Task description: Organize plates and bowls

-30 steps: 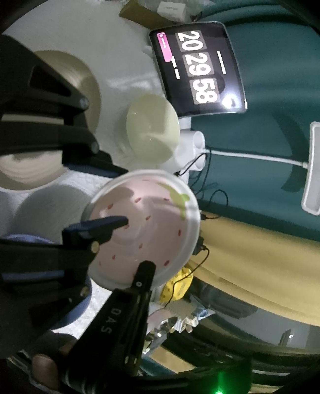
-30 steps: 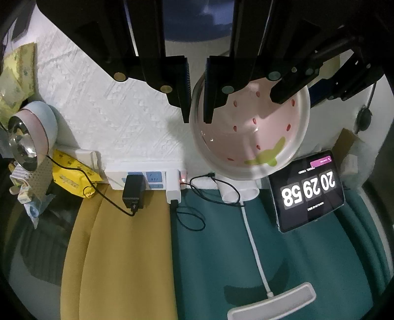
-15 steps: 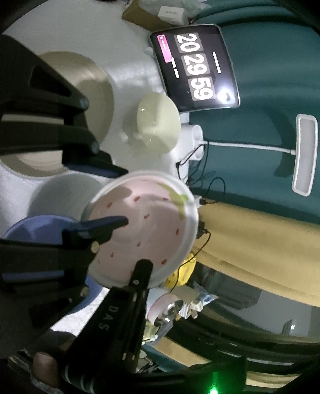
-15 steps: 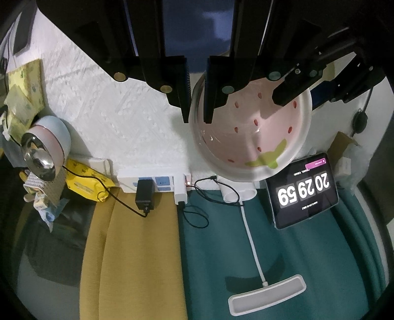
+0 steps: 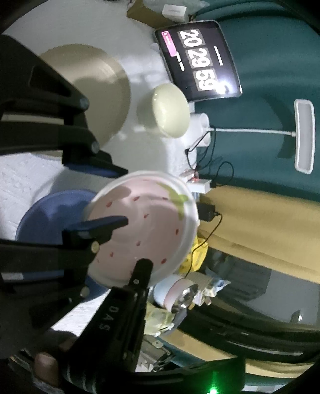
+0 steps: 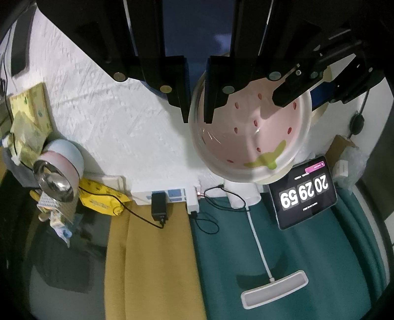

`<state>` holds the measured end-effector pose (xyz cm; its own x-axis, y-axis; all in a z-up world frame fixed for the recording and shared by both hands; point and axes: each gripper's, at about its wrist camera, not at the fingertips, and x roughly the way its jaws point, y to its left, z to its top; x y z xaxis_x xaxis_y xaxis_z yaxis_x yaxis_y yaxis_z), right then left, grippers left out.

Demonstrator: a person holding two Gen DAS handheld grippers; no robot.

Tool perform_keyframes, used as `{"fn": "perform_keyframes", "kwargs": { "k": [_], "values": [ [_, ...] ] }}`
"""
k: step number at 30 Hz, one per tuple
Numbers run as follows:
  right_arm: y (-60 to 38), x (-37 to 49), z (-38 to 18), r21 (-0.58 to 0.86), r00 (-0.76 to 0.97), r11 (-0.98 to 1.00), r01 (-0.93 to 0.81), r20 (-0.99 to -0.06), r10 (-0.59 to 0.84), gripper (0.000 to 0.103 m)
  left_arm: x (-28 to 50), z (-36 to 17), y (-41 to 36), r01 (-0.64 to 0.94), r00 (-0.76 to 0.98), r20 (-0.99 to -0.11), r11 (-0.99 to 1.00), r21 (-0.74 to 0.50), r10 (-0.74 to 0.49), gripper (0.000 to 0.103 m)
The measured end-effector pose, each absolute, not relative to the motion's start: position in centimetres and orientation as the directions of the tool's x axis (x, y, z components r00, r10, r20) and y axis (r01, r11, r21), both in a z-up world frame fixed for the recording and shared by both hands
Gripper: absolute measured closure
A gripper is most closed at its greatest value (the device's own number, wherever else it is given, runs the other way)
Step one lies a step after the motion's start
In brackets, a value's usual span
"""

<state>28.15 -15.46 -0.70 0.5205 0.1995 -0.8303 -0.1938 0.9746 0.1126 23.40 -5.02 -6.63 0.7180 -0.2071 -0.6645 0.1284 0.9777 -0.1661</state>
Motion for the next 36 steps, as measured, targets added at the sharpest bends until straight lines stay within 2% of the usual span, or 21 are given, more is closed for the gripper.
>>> {"fn": "perform_keyframes", "kwargs": {
  "k": [36],
  "values": [
    [-19.9, 23.4, -6.3, 0.129, 0.436, 0.985, -0.117, -0.884, 0.167, 0.092, 20.8, -12.3, -9.4, 0.181, 0.601, -0.777, 0.979, -0.095, -0.186, 0.068]
  ]
}}
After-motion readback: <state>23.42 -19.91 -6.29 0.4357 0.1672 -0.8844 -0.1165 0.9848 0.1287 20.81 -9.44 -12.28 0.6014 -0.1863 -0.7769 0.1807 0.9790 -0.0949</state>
